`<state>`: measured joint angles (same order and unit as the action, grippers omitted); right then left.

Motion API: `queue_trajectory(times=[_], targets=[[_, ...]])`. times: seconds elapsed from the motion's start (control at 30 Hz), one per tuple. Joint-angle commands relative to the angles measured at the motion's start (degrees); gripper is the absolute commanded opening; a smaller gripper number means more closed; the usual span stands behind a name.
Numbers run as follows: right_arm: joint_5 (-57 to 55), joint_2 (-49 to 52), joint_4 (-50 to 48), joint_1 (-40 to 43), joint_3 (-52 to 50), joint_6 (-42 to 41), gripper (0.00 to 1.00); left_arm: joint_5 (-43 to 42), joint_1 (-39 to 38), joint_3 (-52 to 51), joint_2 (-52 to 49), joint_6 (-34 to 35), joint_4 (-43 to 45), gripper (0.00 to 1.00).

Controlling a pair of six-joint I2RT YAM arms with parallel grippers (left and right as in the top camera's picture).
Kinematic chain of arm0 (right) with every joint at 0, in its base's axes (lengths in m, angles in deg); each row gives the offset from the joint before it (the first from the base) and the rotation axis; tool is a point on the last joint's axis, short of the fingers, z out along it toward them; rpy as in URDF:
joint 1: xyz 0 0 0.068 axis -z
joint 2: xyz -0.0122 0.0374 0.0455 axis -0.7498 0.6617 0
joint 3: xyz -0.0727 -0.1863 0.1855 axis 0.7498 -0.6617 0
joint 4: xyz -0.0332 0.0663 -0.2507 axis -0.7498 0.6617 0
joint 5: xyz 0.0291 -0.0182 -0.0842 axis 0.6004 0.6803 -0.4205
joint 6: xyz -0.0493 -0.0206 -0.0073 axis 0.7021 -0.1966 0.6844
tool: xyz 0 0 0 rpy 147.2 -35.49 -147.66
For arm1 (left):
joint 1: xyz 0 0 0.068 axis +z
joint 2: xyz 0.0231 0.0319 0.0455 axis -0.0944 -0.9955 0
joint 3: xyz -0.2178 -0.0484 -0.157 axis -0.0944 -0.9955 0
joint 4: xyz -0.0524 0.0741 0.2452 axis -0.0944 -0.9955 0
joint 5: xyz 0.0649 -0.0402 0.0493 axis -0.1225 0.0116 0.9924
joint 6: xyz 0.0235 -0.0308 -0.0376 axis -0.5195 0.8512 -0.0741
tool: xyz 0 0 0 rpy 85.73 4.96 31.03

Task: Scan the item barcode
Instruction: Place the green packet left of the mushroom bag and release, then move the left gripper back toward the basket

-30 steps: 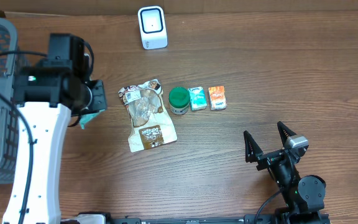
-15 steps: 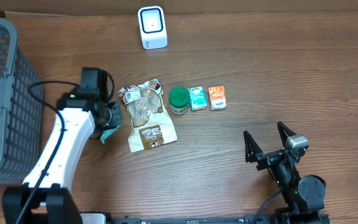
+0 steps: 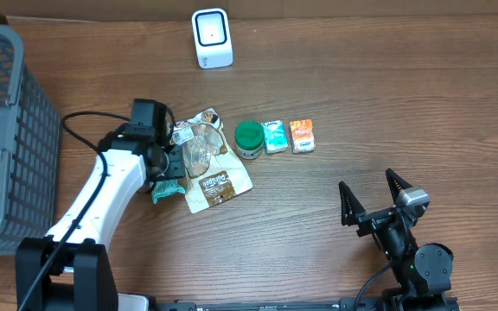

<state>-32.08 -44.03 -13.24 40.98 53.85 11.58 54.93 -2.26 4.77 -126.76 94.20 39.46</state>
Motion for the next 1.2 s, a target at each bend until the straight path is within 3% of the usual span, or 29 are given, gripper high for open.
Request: queue_trajectory(times=[0.0, 0.27, 0.4, 0.63, 0.9, 1.17], targets=[[-0.4, -0.5, -0.2, -0.3, -0.6, 0.0, 1.00, 0.3, -1.0, 0.3, -0.3, -1.6, 0.3, 0.61], [-0.4, -0.5, -0.2, -0.3, -0.6, 0.0, 1.00, 1.7, -0.7, 12.7, 0.5, -1.3, -11.6, 0.60], [-0.4, -0.5, -0.2, -0.3, -0.6, 0.0, 1.00, 0.6, -0.5, 23.3, 1.0, -1.2, -21.2, 0.74], [-0.3, -0.5, -0.2, -0.3, -0.6, 0.0, 1.00, 2.5, 1.7, 42.9, 1.1, -2.6, -37.4, 0.75], [-0.3, -0.5, -0.2, -0.3, -0.6, 0.0, 1.00, 2.1, 12.1, 52.3, 1.2, -2.7, -43.4, 0.82], [-0.3, -0.5, -0.2, -0.3, -0.6, 0.0, 1.00, -6.1, 25.8, 52.8, 1.2, -8.0, -43.4, 0.82]])
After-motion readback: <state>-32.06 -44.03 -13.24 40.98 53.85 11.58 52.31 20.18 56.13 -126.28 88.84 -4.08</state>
